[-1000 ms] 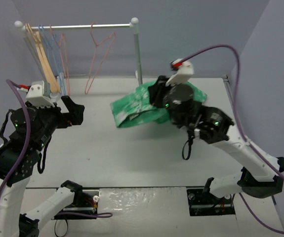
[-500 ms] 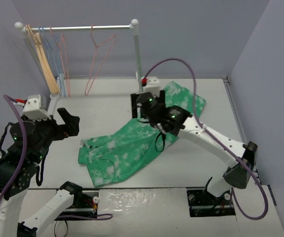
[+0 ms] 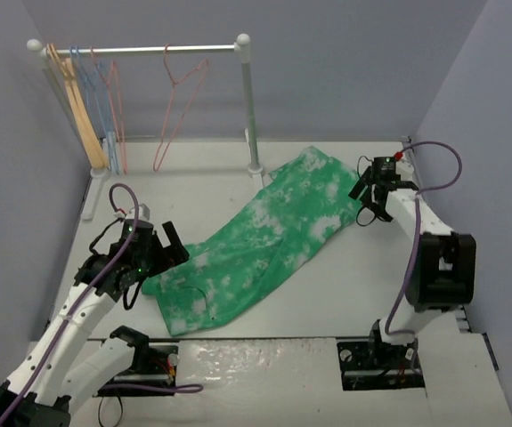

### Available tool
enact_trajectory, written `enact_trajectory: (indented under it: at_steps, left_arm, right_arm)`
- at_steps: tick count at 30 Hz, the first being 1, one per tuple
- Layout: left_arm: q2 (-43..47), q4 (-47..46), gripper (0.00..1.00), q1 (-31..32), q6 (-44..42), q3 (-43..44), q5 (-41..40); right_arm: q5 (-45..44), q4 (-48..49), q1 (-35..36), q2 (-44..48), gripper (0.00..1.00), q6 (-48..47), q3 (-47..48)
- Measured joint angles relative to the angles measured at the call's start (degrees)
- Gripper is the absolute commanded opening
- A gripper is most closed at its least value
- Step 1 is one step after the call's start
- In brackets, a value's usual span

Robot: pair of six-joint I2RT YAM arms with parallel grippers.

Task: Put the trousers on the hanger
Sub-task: Place the trousers at the center of the board, then flatten out the trousers at the center of the board.

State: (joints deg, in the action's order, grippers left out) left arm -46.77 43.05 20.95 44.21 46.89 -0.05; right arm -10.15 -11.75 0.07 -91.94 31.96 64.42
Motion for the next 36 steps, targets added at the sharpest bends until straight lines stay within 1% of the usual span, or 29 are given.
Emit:
enact_trajectory:
  at_steps: [4,8,12,14,16,18,19,20,21,24,27,31,33,36]
  left_arm:
    - [0.15,-1.66,0.97,0.0,3.77,-3.14,-2.54]
    - [-1.87,-5.38,0.97,0.0,7.75,-8.05,-4.3]
    - [-7.22,-9.59,0.95,-0.02,11.12,-12.71,-4.48]
    - [-10.27,-11.26,0.89,-0.08,12.33,-13.73,-4.18]
    - [-13.14,-12.98,0.73,-0.27,13.04,-13.92,-3.79]
    - [-15.62,-14.52,0.37,-0.47,13.39,-13.92,-3.38]
    - [-16.68,-15.41,0.23,-0.56,13.65,-13.92,-3.04]
    - [-17.63,-16.46,0.12,-0.62,13.81,-13.91,-2.69]
    - [-18.5,-17.53,0.01,-0.68,13.72,-13.87,-2.32]
    - [-19.88,-16.86,0.0,-0.81,12.72,-11.81,-1.81]
    - [-20.39,-13.23,0.0,-1.1,9.25,-5.05,-2.65]
    - [-21.14,-9.35,0.0,-1.72,1.68,9.81,-3.55]
    - [-21.82,-7.25,0.0,-2.3,-2.25,18.91,-3.55]
    - [-21.96,-5.64,0.0,-3.45,-7.2,29.71,-3.6]
  right_arm:
    - [5.79,5.48,-0.45,-8.6,0.82,1.68,-0.19]
    - [9.17,9.63,-0.07,-13.95,0.8,2.34,0.73]
    - [10.51,12.95,0.07,-17.19,0.65,2.29,3.18]
    - [10.68,14.11,0.07,-18.04,0.47,2.06,3.55]
    - [10.83,14.62,0.07,-18.4,0.29,1.59,3.62]
    - [11.0,14.73,0.07,-18.53,0.17,1.13,3.63]
    - [11.01,14.68,0.05,-18.54,0.1,0.72,3.63]
    - [11.03,14.66,0.01,-18.53,0.03,0.13,3.64]
    - [11.01,14.65,-0.02,-18.53,0.0,-0.33,3.67]
    - [10.68,13.82,-0.02,-18.25,0.0,-1.9,4.61]
    - [8.97,11.45,0.01,-16.86,0.0,-3.82,7.83]
    - [5.91,7.53,0.15,-10.71,0.0,-7.0,15.02]
    - [4.04,6.44,0.52,-5.46,0.0,-8.47,18.23]
    - [0.94,6.13,0.66,4.12,0.0,-9.9,20.61]
